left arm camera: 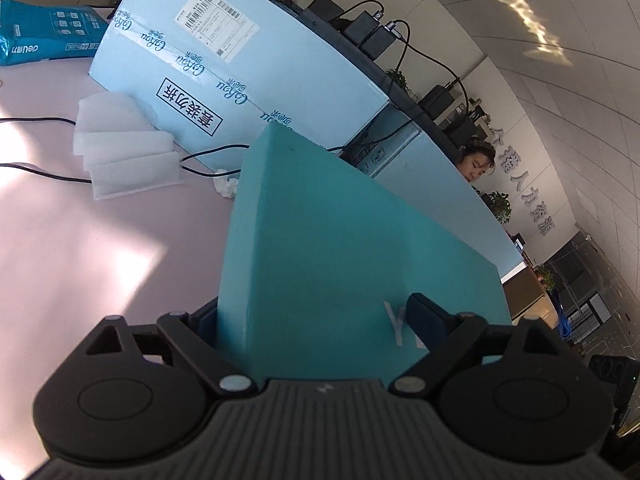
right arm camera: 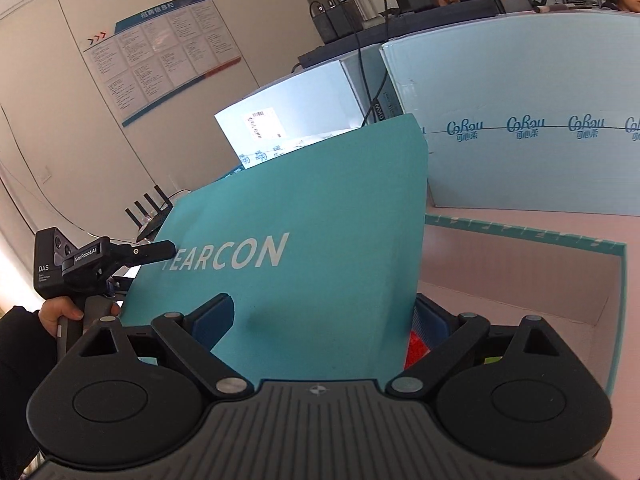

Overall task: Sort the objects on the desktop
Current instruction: 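Lower the YEARCON lid onto the teal box with the left gripper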

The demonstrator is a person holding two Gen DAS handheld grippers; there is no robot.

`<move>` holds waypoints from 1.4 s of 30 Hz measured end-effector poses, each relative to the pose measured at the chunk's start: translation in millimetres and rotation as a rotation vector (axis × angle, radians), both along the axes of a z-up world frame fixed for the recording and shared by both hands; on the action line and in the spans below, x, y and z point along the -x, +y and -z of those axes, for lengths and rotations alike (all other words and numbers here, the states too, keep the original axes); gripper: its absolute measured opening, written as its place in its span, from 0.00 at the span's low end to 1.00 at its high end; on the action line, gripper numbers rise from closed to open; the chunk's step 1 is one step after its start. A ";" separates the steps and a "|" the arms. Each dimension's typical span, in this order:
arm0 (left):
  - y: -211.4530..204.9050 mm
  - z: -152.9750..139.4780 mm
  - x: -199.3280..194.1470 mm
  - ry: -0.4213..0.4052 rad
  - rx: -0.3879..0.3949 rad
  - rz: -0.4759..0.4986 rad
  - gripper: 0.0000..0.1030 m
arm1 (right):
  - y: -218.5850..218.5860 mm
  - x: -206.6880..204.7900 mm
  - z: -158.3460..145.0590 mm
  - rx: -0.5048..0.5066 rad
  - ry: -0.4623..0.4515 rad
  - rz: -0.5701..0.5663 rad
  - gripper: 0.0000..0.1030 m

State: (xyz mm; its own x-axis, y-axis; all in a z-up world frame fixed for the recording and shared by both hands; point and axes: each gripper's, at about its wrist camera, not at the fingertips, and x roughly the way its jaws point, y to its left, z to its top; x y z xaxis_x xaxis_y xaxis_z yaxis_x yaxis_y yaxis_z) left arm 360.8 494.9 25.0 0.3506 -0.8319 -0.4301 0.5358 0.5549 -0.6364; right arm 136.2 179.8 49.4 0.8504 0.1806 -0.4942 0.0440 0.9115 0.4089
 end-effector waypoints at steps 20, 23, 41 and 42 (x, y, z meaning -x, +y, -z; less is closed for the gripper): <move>-125.1 6.1 -24.8 0.076 -0.124 0.269 0.94 | -62.1 35.2 13.7 -0.042 0.095 0.212 0.92; -142.5 10.9 -29.5 0.082 -0.148 0.297 0.95 | -67.5 39.2 16.2 -0.049 0.121 0.232 0.92; -172.6 22.8 -21.5 0.018 -0.398 0.315 1.00 | -89.1 51.0 16.7 -0.093 0.161 0.237 0.92; -172.5 23.1 -20.8 0.014 -0.397 0.309 1.00 | -89.4 52.7 14.5 -0.077 0.152 0.244 0.92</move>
